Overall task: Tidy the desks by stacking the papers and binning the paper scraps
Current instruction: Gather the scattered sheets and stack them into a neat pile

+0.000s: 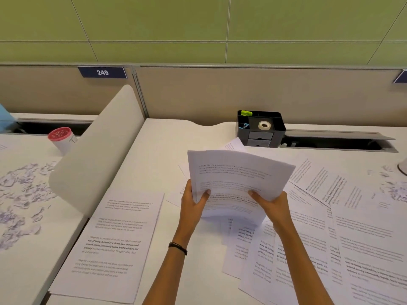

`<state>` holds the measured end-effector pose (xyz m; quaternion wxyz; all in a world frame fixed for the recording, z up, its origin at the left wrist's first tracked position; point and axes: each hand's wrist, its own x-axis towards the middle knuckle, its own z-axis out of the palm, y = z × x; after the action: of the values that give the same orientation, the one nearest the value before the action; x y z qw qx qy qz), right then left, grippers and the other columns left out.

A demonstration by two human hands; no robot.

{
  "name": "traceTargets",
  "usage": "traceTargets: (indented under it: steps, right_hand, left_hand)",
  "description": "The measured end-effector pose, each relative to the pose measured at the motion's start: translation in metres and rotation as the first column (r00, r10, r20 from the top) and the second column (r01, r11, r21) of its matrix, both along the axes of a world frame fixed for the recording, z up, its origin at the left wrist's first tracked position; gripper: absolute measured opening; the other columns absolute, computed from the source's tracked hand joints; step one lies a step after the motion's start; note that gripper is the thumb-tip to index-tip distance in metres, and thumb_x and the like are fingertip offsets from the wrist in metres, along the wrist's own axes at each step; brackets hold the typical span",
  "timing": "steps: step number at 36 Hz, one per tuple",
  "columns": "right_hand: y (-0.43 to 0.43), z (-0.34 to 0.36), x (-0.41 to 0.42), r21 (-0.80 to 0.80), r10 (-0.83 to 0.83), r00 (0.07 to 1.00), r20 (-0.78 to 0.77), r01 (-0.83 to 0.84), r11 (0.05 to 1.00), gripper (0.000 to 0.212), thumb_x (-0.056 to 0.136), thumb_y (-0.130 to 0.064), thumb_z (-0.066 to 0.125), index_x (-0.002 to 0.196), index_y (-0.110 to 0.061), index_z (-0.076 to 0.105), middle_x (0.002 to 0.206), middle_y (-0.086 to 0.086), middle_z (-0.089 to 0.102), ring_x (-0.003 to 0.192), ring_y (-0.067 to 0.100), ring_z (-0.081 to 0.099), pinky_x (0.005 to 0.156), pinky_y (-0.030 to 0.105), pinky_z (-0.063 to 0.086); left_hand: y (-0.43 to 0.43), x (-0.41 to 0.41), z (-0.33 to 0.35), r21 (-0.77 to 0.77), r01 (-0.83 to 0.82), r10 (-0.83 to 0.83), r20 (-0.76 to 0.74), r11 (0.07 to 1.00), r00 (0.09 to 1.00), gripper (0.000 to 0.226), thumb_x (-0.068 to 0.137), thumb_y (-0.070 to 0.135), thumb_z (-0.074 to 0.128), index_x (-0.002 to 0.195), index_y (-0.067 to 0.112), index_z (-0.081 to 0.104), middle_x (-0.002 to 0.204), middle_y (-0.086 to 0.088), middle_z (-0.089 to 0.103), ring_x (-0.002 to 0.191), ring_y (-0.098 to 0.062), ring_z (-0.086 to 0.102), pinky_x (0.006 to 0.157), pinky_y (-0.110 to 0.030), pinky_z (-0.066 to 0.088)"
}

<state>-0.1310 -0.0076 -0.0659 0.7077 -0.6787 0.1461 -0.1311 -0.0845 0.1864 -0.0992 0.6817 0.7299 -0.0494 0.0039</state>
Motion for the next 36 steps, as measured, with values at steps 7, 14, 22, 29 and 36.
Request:
traceTargets:
  steps: [7, 14, 22, 29, 36]
  right_hand:
    - [0.004, -0.006, -0.001, 0.014, -0.024, 1.000, -0.006, 0.024, 1.000, 0.040, 0.075, -0.005, 0.072, 0.098, -0.034, 0.057, 0.097, -0.010, 0.064, 0.089, 0.010, 0.061, 0.065, 0.019, 0.057]
    - [-0.001, 0.006, 0.001, 0.003, -0.018, 1.000, 0.017, 0.018, 1.000, 0.034, 0.074, -0.008, 0.074, 0.095, -0.031, 0.060, 0.092, -0.009, 0.067, 0.082, 0.008, 0.064, 0.057, 0.017, 0.054]
    - [-0.001, -0.011, 0.000, 0.014, -0.017, 0.998, -0.058, 0.018, 1.000, 0.027, 0.075, -0.009, 0.073, 0.096, -0.022, 0.062, 0.092, -0.007, 0.066, 0.085, 0.011, 0.063, 0.060, 0.015, 0.054]
    - [0.000, -0.007, 0.002, 0.024, -0.015, 0.999, -0.048, 0.017, 1.000, 0.027, 0.074, -0.011, 0.075, 0.094, -0.024, 0.063, 0.093, -0.006, 0.067, 0.085, 0.016, 0.065, 0.058, 0.018, 0.055]
    - [0.002, -0.010, 0.002, -0.012, -0.032, 0.997, -0.076, 0.031, 0.999, 0.027, 0.076, -0.009, 0.073, 0.092, -0.026, 0.059, 0.090, -0.009, 0.064, 0.083, 0.013, 0.062, 0.056, 0.014, 0.054]
  left_hand:
    - [-0.004, 0.001, 0.000, 0.006, 0.006, -0.006, 0.005, 1.000, 1.000, 0.049, 0.081, 0.035, 0.056, 0.128, 0.027, 0.043, 0.114, 0.005, 0.058, 0.102, -0.013, 0.059, 0.069, -0.017, 0.054]
    - [-0.001, 0.004, 0.008, -0.004, 0.007, -0.007, 0.031, 1.000, 0.999, 0.041, 0.087, 0.030, 0.060, 0.125, 0.027, 0.045, 0.111, 0.008, 0.059, 0.098, -0.010, 0.061, 0.072, -0.017, 0.055]
    - [0.001, 0.001, -0.004, -0.019, -0.003, 0.002, -0.011, 1.000, 1.000, 0.034, 0.091, 0.023, 0.058, 0.120, 0.036, 0.045, 0.115, 0.004, 0.059, 0.102, -0.015, 0.061, 0.069, -0.018, 0.053]
    - [0.002, 0.006, -0.004, -0.020, 0.004, -0.004, 0.003, 1.000, 1.000, 0.039, 0.089, 0.030, 0.057, 0.126, 0.028, 0.045, 0.117, 0.003, 0.059, 0.103, -0.015, 0.061, 0.072, -0.022, 0.055]
    - [0.002, 0.001, -0.011, -0.020, 0.026, -0.027, -0.021, 0.999, 0.999, 0.028, 0.091, 0.039, 0.042, 0.119, 0.036, 0.042, 0.117, 0.004, 0.057, 0.104, -0.017, 0.061, 0.079, -0.034, 0.057]
